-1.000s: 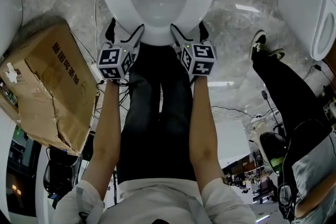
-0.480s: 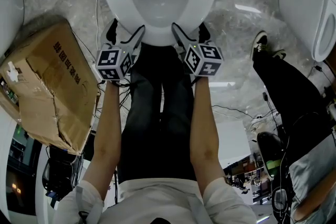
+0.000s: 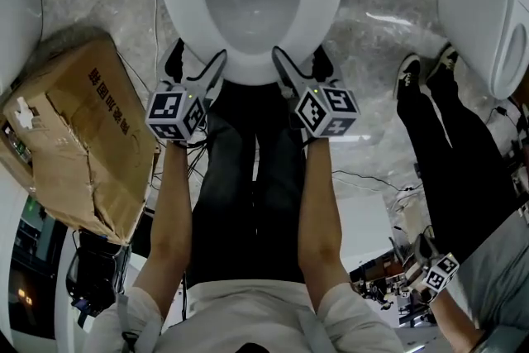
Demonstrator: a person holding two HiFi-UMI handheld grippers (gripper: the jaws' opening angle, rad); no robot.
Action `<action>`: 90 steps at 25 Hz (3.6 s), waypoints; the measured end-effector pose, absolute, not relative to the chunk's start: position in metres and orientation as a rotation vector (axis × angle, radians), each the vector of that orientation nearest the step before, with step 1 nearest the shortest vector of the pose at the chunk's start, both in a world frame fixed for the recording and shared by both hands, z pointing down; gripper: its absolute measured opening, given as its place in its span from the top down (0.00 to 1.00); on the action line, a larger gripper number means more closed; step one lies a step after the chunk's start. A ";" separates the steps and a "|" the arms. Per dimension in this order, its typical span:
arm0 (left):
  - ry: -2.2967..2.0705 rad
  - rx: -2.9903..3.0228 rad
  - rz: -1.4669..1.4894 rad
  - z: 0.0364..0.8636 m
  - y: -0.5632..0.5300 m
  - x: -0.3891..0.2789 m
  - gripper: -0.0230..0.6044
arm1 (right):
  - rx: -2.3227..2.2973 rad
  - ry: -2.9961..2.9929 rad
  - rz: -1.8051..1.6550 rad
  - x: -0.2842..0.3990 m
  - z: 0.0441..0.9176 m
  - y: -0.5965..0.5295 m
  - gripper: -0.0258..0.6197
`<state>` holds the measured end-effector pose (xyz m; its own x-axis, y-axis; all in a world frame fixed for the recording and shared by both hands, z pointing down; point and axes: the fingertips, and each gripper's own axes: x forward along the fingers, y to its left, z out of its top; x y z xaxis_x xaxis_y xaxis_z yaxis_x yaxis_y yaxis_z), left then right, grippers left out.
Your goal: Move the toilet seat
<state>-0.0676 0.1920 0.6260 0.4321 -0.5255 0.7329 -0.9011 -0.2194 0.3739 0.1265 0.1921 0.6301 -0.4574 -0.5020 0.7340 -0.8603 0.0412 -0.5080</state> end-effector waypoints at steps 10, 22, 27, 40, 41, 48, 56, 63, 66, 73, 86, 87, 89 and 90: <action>-1.237 1.910 0.525 0.589 0.187 -0.069 0.30 | 1.426 -2.043 1.384 0.129 0.591 0.186 0.32; -1.274 1.946 0.469 0.555 0.180 -0.072 0.30 | 1.506 -2.118 1.419 0.130 0.552 0.176 0.39; -1.287 1.963 0.415 0.538 0.177 -0.073 0.30 | 1.572 -2.130 1.470 0.133 0.536 0.171 0.43; -1.351 1.985 0.310 0.509 0.162 -0.070 0.31 | 1.633 -2.148 1.517 0.140 0.512 0.158 0.46; -1.362 1.992 0.306 0.506 0.160 -0.071 0.32 | 1.644 -2.149 1.520 0.140 0.510 0.157 0.46; -1.428 2.054 0.299 0.474 0.158 -0.076 0.46 | 1.701 -2.172 1.523 0.143 0.494 0.151 0.50; -1.295 2.254 0.324 0.434 0.167 -0.036 0.79 | 1.744 -2.186 1.553 0.144 0.487 0.145 0.50; -1.214 2.262 0.314 0.426 0.170 -0.015 0.92 | 1.770 -2.207 1.569 0.145 0.476 0.138 0.48; -1.232 2.272 0.293 0.419 0.163 -0.017 0.93 | 1.790 -2.220 1.573 0.144 0.470 0.135 0.48; -1.299 2.273 0.281 0.406 0.152 -0.018 0.95 | 1.858 -2.205 1.569 0.146 0.461 0.131 0.46; -1.300 2.308 0.279 0.388 0.141 -0.019 0.96 | 1.918 -2.242 1.101 0.151 0.419 0.130 0.58; -1.300 2.312 0.279 0.386 0.140 -0.019 0.96 | 1.908 -2.252 1.057 0.150 0.416 0.130 0.63; -1.300 2.321 0.280 0.384 0.139 -0.020 0.97 | 1.900 -2.266 0.990 0.150 0.410 0.132 0.68; -1.297 2.325 0.281 0.383 0.138 -0.020 0.97 | 1.903 -2.271 0.958 0.152 0.406 0.132 0.73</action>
